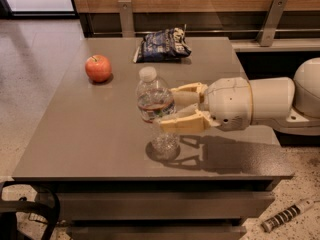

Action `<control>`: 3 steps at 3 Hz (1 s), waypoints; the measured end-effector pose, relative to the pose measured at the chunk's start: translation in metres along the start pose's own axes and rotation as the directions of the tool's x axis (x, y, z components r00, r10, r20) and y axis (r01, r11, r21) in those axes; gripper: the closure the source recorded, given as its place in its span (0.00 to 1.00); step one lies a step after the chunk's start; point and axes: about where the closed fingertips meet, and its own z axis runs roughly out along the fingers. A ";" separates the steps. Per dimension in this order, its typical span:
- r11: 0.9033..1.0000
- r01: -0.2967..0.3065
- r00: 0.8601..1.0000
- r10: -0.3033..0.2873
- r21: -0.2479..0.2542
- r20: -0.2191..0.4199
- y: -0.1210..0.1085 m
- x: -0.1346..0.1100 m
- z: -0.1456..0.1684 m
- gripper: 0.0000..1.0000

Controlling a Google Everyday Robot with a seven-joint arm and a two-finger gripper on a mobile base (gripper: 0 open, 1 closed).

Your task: Knock water bottle over

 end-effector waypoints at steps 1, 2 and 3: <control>0.998 0.046 0.994 -0.042 0.037 -0.098 -0.007 -0.015 -0.015 1.00; 0.993 0.103 0.972 -0.087 0.063 -0.218 -0.016 -0.026 -0.022 1.00; 0.987 0.145 0.940 -0.114 0.075 -0.321 -0.025 -0.028 -0.023 1.00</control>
Offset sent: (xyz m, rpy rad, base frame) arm 0.0212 -0.0316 0.0425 -0.3683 -0.1248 -0.1222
